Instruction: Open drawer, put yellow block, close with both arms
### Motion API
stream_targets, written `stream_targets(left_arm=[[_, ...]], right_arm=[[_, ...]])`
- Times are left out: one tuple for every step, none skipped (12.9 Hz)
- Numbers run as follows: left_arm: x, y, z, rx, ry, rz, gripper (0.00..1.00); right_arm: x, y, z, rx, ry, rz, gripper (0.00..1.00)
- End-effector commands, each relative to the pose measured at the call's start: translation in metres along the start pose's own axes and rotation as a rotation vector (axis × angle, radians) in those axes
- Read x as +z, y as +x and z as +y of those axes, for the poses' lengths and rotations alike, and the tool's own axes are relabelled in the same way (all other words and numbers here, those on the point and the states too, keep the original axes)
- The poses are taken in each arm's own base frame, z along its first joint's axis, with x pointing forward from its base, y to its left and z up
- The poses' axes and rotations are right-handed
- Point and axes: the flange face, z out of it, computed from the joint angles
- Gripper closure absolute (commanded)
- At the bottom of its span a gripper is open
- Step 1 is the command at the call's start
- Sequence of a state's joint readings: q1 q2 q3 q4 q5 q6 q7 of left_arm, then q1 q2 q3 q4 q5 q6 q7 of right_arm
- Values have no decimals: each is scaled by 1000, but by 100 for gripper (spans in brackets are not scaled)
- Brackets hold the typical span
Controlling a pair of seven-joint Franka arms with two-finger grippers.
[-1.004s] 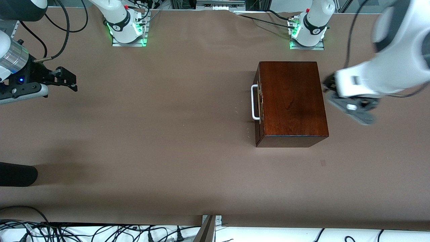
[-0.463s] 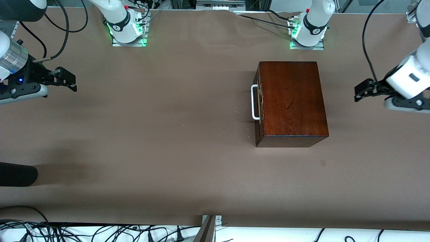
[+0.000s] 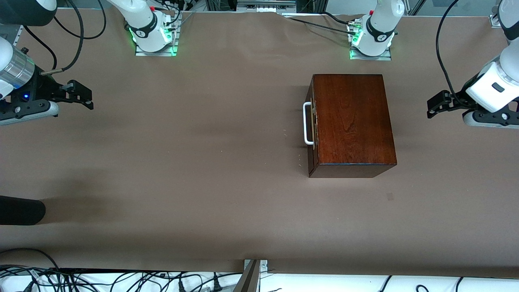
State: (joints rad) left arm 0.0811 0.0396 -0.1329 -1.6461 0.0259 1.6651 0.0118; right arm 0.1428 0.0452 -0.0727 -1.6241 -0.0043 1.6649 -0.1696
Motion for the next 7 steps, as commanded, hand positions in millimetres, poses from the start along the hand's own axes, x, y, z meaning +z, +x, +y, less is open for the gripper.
stream_targets(left_arm=[[-4,-8,0,-11,-3,16,0],[-5,-8,1,-9,-3,17,0],[-5,-8,4,-5,-2,16,0],[-5,-8,5,-3,-2,16,0],[-4,-8,3,-6,-2,14,0],[-4,-8,4,-5,-2,14,0],[-5,-9,8,3,-2,16,0]], right_arm=[[-6,1,0,6,-12,-7,0],[-5,1,0,6,-11,-8,0],[-5,1,0,6,-11,-8,0],[-6,1,0,6,-12,-7,0],[-6,1,0,6,-12,-7,0],[-5,1,0,6,-11,-8,0],[-5,1,0,6,-11,-8,0]])
